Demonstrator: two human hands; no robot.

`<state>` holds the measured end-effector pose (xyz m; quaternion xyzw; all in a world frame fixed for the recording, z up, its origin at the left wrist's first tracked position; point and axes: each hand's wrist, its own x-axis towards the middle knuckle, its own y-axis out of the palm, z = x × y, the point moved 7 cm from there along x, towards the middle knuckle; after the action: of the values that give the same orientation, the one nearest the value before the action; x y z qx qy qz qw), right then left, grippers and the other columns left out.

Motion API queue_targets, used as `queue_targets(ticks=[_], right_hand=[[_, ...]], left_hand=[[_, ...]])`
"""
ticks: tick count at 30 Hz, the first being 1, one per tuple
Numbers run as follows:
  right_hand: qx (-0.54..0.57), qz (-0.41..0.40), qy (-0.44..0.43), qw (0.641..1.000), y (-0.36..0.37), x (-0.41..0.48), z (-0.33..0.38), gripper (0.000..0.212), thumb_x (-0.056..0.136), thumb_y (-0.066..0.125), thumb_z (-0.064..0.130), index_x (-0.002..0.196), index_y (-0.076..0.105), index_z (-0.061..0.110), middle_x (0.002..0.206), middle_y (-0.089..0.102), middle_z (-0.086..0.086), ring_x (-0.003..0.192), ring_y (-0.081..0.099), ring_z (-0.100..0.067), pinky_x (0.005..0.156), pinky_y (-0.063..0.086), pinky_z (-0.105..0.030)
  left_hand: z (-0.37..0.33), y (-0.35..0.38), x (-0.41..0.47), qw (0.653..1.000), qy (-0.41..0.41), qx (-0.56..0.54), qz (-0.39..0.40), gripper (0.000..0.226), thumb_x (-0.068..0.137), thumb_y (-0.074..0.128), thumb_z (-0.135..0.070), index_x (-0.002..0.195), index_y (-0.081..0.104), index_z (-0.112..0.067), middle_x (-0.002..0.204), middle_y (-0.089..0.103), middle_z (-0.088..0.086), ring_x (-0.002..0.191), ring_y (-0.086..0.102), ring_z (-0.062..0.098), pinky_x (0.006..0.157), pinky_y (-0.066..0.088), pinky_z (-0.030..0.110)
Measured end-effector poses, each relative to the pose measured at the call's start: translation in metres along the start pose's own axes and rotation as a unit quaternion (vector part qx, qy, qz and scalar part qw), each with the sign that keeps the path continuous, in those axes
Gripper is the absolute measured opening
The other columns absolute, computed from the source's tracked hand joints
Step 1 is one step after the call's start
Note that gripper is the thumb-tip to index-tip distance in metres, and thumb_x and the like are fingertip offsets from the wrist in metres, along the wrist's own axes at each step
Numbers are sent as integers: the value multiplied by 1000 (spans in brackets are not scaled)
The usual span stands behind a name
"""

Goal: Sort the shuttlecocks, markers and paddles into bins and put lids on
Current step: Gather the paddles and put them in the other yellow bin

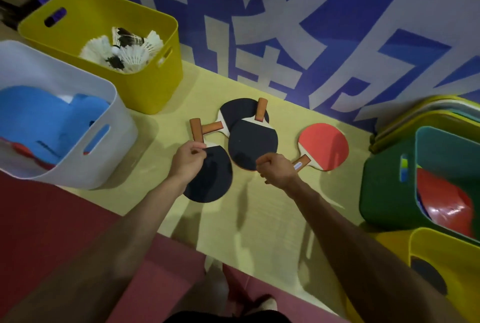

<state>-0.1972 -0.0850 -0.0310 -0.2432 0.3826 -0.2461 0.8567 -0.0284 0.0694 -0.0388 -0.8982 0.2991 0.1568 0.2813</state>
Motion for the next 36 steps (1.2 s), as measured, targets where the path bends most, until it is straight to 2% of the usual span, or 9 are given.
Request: queue_targets(ticks=[4, 10, 13, 17, 21, 25, 29, 33, 36], right_hand=[[-1, -29, 45, 999, 5, 21, -7, 19, 88, 55, 14, 100, 65, 4, 105, 65, -16, 100, 61, -35, 86, 52, -42], [16, -79, 83, 993, -3, 55, -18, 43, 85, 63, 16, 125, 49, 8, 123, 56, -14, 107, 56, -31, 85, 50, -37], [55, -102, 129, 985, -3, 70, -31, 54, 84, 66, 20, 131, 41, 9, 129, 45, -15, 116, 50, -33, 96, 49, -46], [139, -114, 182, 967, 4, 80, -46, 63, 84, 67, 20, 136, 33, 8, 134, 37, -15, 120, 46, -33, 101, 46, -46], [212, -126, 236, 940, 8, 86, -62, 65, 82, 72, 25, 133, 36, 8, 132, 40, -15, 117, 49, -34, 95, 49, -43], [225, -136, 262, 928, 13, 103, -75, 61, 76, 76, 34, 123, 44, 9, 122, 55, -15, 108, 56, -35, 91, 52, -49], [265, -133, 266, 917, 10, 99, -68, 46, 83, 70, 28, 120, 54, 5, 110, 59, -10, 97, 58, -27, 76, 50, -35], [319, -122, 248, 907, 1, 92, -60, 34, 92, 60, 17, 120, 55, 0, 118, 60, -19, 92, 56, -27, 81, 52, -40], [351, -112, 204, 907, -9, 80, -48, 28, 92, 59, 13, 116, 55, -1, 119, 61, -18, 100, 60, -30, 68, 55, -37]], left_hand=[[4, -3, 25, 999, -23, 30, -24, 37, 88, 52, -11, 125, 54, -16, 129, 52, 5, 103, 52, 19, 82, 38, 26], [5, 8, 59, 998, -60, 12, -17, 53, 92, 55, -17, 141, 35, -11, 134, 51, 9, 116, 51, 24, 83, 34, 25], [10, 12, 70, 996, -83, 7, -36, 50, 89, 58, -18, 134, 39, -10, 124, 60, 10, 100, 54, 21, 80, 37, 28], [15, 10, 81, 993, -102, 39, -54, 50, 86, 63, -26, 129, 45, -10, 122, 60, 11, 111, 56, 30, 97, 43, 38], [13, 9, 89, 993, -80, 77, -49, 23, 83, 65, -36, 94, 59, -17, 99, 66, 7, 97, 61, 31, 96, 45, 47], [3, 12, 84, 997, -29, 61, -34, 26, 87, 62, -38, 93, 64, -12, 88, 68, 4, 85, 62, 23, 84, 49, 36], [-12, 11, 72, 999, -12, 35, -26, 36, 91, 55, -43, 86, 62, -8, 75, 60, 1, 65, 53, 11, 55, 37, 23], [-28, 7, 64, 998, 28, 61, -21, 32, 88, 60, -44, 89, 56, -12, 87, 62, 3, 79, 56, 18, 60, 40, 25], [-40, 2, 51, 993, 69, 90, -22, 25, 89, 61, -41, 92, 51, -18, 92, 62, 3, 83, 57, 19, 66, 40, 27]])
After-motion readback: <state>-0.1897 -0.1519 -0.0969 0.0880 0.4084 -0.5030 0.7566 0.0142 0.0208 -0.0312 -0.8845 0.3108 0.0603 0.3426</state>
